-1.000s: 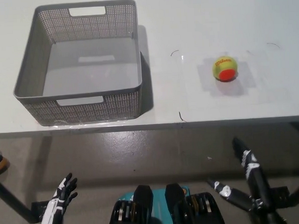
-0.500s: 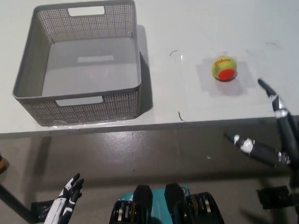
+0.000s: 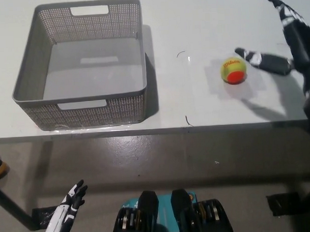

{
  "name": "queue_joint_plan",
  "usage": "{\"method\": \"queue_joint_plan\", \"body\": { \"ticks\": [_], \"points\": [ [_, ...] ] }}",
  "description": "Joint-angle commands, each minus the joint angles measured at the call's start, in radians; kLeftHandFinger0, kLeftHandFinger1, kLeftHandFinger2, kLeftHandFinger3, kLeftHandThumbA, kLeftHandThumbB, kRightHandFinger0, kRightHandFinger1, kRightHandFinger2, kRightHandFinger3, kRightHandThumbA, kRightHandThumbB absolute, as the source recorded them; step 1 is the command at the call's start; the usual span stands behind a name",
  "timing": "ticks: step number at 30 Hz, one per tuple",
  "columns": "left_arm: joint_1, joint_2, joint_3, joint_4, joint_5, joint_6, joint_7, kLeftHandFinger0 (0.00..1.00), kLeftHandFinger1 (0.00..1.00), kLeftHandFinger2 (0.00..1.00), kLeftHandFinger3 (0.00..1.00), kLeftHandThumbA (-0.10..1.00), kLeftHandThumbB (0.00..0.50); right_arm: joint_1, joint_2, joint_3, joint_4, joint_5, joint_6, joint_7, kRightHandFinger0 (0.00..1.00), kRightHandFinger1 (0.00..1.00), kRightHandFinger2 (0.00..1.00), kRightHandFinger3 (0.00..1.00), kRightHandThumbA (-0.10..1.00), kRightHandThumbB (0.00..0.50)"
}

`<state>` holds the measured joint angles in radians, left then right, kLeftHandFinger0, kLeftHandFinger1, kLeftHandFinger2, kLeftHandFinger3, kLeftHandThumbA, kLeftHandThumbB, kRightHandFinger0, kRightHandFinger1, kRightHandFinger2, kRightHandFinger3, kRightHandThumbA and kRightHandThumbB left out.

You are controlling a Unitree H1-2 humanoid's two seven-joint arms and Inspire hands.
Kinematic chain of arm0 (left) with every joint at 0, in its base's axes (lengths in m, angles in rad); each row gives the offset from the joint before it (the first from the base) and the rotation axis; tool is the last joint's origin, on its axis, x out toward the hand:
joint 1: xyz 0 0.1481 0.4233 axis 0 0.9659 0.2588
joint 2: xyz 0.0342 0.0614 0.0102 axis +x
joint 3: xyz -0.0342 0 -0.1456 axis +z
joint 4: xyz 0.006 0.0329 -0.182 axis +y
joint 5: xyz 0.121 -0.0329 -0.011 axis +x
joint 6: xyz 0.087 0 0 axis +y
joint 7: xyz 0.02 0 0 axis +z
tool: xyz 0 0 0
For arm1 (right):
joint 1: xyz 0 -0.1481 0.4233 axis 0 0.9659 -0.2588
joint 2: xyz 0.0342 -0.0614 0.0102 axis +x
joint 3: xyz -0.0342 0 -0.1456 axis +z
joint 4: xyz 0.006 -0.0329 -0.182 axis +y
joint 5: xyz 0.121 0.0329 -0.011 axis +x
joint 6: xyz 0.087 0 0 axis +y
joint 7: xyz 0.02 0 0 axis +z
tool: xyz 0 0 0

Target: Use the right hand to pick up a tennis ball and put it into a container on the left side

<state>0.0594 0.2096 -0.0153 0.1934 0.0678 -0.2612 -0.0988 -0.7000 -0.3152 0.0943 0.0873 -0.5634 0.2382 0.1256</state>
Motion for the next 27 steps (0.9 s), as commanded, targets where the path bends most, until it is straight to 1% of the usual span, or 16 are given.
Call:
{"method": "queue_joint_plan", "body": {
  "ticks": [1,2,3,5,6,8,12,20,21,24,27],
  "points": [
    [-0.011,0.014,-0.004,-0.017,0.008,-0.006,-0.007,1.00,1.00,1.00,1.00,0.97,0.390,-0.152,-0.022,0.040,0.137,-0.030,0.089,0.050,1.00,1.00,1.00,1.00,0.96,0.452],
    [-0.011,0.013,-0.004,-0.017,0.009,-0.007,-0.007,1.00,1.00,1.00,1.00,0.97,0.384,-0.166,-0.022,0.045,0.162,-0.027,0.087,0.048,1.00,1.00,1.00,1.00,0.94,0.446],
    [-0.011,0.014,-0.006,-0.017,0.014,-0.009,-0.007,1.00,1.00,1.00,1.00,0.98,0.387,-0.191,-0.021,0.049,0.209,-0.018,0.084,0.047,1.00,1.00,1.00,1.00,0.92,0.452],
    [-0.012,0.014,-0.008,-0.020,0.019,-0.005,-0.006,1.00,1.00,1.00,1.00,0.98,0.389,-0.224,-0.019,0.056,0.266,-0.006,0.086,0.052,1.00,1.00,1.00,1.00,0.92,0.456],
    [-0.012,0.014,-0.009,-0.022,0.020,-0.003,-0.007,1.00,1.00,1.00,1.00,0.98,0.390,-0.242,-0.019,0.062,0.301,-0.004,0.082,0.050,1.00,1.00,1.00,1.00,0.93,0.476],
    [-0.014,0.017,-0.011,-0.016,0.027,-0.010,-0.006,1.00,1.00,1.00,1.00,1.00,0.388,-0.288,-0.017,0.079,0.390,-0.002,0.071,0.053,1.00,1.00,1.00,1.00,0.96,0.498],
    [-0.017,0.017,-0.015,-0.013,0.047,-0.018,0.002,1.00,1.00,1.00,1.00,1.00,0.393,-0.353,-0.009,0.117,0.528,-0.001,0.059,0.063,1.00,1.00,1.00,1.00,0.98,0.500],
    [-0.027,0.017,-0.015,-0.009,0.051,-0.008,-0.002,1.00,1.00,1.00,1.00,1.00,0.403,-0.450,0.019,0.173,0.768,0.018,-0.008,0.032,1.00,1.00,1.00,1.00,0.94,0.500],
    [-0.024,0.017,-0.016,-0.012,0.052,-0.009,-0.003,1.00,1.00,1.00,1.00,1.00,0.412,-0.458,0.022,0.177,0.793,0.021,-0.015,0.030,1.00,1.00,1.00,1.00,0.94,0.500],
    [-0.025,0.020,-0.017,-0.016,0.055,-0.006,-0.005,1.00,1.00,1.00,1.00,1.00,0.406,-0.490,0.033,0.183,0.869,0.028,-0.026,0.028,1.00,1.00,1.00,1.00,0.93,0.500],
    [-0.033,0.022,-0.018,-0.007,0.064,-0.008,-0.002,1.00,1.00,1.00,1.00,1.00,0.415,-0.513,0.042,0.194,0.912,0.024,-0.024,0.025,1.00,1.00,1.00,1.00,0.94,0.500]
  ]
}}
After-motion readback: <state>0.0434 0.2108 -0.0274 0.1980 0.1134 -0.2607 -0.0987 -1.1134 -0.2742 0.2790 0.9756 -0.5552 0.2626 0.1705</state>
